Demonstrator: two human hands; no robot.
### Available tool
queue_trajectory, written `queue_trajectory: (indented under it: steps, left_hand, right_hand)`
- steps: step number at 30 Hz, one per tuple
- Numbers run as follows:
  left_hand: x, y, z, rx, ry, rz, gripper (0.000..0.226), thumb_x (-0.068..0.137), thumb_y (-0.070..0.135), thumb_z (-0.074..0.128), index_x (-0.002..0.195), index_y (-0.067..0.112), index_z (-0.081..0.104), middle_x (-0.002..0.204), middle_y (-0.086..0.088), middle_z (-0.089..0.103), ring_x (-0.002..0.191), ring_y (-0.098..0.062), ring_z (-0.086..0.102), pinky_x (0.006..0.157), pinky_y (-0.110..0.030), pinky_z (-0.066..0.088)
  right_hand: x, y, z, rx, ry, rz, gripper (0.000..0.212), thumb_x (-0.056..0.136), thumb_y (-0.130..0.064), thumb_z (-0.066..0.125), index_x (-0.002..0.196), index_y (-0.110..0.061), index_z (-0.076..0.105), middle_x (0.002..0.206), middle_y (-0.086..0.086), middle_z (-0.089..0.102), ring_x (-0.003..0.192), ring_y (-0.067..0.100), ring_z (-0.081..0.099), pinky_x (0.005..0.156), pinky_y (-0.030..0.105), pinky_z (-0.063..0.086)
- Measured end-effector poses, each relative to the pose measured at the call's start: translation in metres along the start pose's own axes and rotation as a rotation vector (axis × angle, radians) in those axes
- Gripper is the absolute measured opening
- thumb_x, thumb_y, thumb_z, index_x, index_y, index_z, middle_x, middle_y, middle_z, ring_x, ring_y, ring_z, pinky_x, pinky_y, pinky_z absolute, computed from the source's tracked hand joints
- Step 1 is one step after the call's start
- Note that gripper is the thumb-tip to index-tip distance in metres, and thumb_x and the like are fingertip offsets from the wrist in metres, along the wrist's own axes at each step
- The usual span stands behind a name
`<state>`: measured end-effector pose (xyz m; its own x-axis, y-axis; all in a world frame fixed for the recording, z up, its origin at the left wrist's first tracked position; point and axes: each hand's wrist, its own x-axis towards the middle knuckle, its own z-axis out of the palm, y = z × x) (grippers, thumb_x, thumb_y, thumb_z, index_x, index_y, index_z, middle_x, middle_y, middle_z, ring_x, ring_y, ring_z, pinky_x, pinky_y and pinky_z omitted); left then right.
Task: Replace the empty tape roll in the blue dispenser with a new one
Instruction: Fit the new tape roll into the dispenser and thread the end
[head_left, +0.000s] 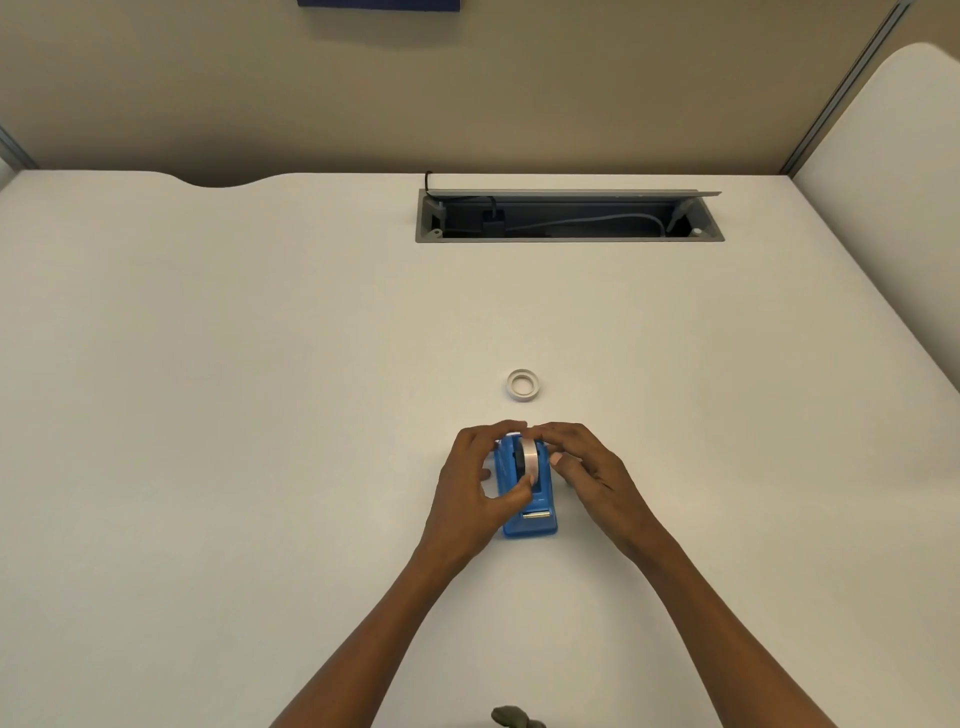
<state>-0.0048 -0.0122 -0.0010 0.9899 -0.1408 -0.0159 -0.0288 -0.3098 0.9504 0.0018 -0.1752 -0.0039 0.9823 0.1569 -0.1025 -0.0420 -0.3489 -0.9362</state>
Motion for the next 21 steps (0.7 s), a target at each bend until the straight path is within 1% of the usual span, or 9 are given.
queue_trajectory:
  steps: [3, 5, 6, 8, 10, 12, 14, 16, 21]
  left_hand:
    - [0.0005, -0.0025, -0.0009, 0.012, 0.002, 0.009, 0.038, 0.078, 0.024, 0.070, 0.111, 0.034, 0.053, 0.111, 0.011, 0.050, 0.100, -0.002, 0.053, 0.077, -0.002, 0.044]
    - [0.0010, -0.0033, -0.0014, 0.024, 0.004, 0.001, 0.038, 0.080, 0.019, 0.070, 0.113, 0.029, 0.056, 0.112, 0.008, 0.050, 0.100, -0.003, 0.052, 0.075, -0.004, 0.045]
    - [0.0013, -0.0029, -0.0015, 0.028, 0.004, -0.004, 0.038, 0.080, 0.018, 0.070, 0.114, 0.028, 0.056, 0.112, 0.008, 0.051, 0.100, -0.004, 0.052, 0.075, -0.005, 0.045]
    - [0.0023, -0.0017, -0.0014, 0.021, 0.005, -0.010, 0.036, 0.081, 0.019, 0.069, 0.113, 0.029, 0.057, 0.113, 0.007, 0.051, 0.101, -0.006, 0.052, 0.076, -0.008, 0.045]
    - [0.0034, -0.0011, -0.0015, 0.013, 0.003, -0.010, 0.035, 0.081, 0.020, 0.068, 0.111, 0.033, 0.056, 0.112, 0.007, 0.050, 0.102, -0.007, 0.052, 0.076, -0.009, 0.045]
    - [0.0038, -0.0014, -0.0014, 0.021, 0.001, -0.012, 0.036, 0.081, 0.020, 0.068, 0.113, 0.033, 0.057, 0.112, 0.008, 0.050, 0.101, -0.005, 0.052, 0.074, -0.008, 0.046]
    - [0.0039, -0.0025, -0.0013, 0.026, 0.006, -0.019, 0.036, 0.081, 0.021, 0.068, 0.115, 0.028, 0.059, 0.112, 0.008, 0.049, 0.100, -0.001, 0.052, 0.073, -0.006, 0.047]
    - [0.0042, -0.0035, -0.0012, 0.024, 0.007, -0.023, 0.036, 0.081, 0.023, 0.069, 0.115, 0.028, 0.060, 0.112, 0.008, 0.049, 0.099, 0.002, 0.052, 0.073, -0.004, 0.046]
    - [0.0046, -0.0058, -0.0018, 0.033, -0.024, -0.010, 0.040, 0.078, 0.022, 0.072, 0.110, 0.038, 0.054, 0.110, 0.014, 0.046, 0.100, 0.003, 0.051, 0.075, 0.000, 0.044]
  right_hand:
    - [-0.0015, -0.0013, -0.0015, 0.036, -0.007, 0.010, 0.032, 0.095, -0.006, 0.041, 0.123, -0.011, 0.055, 0.123, 0.000, 0.057, 0.111, 0.001, 0.053, 0.089, 0.003, 0.040]
    - [-0.0030, -0.0023, -0.0022, 0.048, -0.011, 0.004, 0.034, 0.095, -0.007, 0.042, 0.126, -0.016, 0.053, 0.124, -0.007, 0.056, 0.107, -0.004, 0.053, 0.086, 0.004, 0.042]
    - [-0.0036, -0.0028, -0.0023, 0.054, -0.005, 0.003, 0.034, 0.095, -0.008, 0.042, 0.126, -0.017, 0.052, 0.124, -0.008, 0.055, 0.106, -0.004, 0.054, 0.085, 0.006, 0.044]
    - [-0.0048, -0.0043, -0.0030, 0.068, 0.017, 0.003, 0.031, 0.094, -0.007, 0.043, 0.123, -0.016, 0.053, 0.126, -0.004, 0.056, 0.107, 0.001, 0.055, 0.086, 0.012, 0.048]
    - [-0.0057, -0.0059, -0.0039, 0.053, 0.036, -0.020, 0.027, 0.094, -0.005, 0.044, 0.117, -0.011, 0.058, 0.126, 0.002, 0.056, 0.112, 0.006, 0.054, 0.087, 0.017, 0.048]
    - [-0.0063, -0.0065, -0.0043, 0.022, 0.030, -0.057, 0.025, 0.093, -0.003, 0.046, 0.111, -0.008, 0.062, 0.124, 0.003, 0.055, 0.116, 0.007, 0.051, 0.087, 0.014, 0.046]
    - [-0.0061, -0.0061, -0.0036, 0.007, 0.028, -0.066, 0.024, 0.091, -0.004, 0.049, 0.111, -0.008, 0.063, 0.123, 0.002, 0.055, 0.116, 0.009, 0.051, 0.084, 0.011, 0.046]
    - [-0.0049, -0.0048, -0.0027, 0.004, 0.039, -0.059, 0.024, 0.090, -0.005, 0.052, 0.111, -0.011, 0.062, 0.123, 0.002, 0.056, 0.112, 0.012, 0.054, 0.080, 0.014, 0.047]
    - [-0.0018, -0.0031, -0.0021, 0.016, 0.034, -0.051, 0.028, 0.087, -0.007, 0.058, 0.109, -0.024, 0.062, 0.119, -0.004, 0.057, 0.106, 0.007, 0.057, 0.080, 0.026, 0.052]
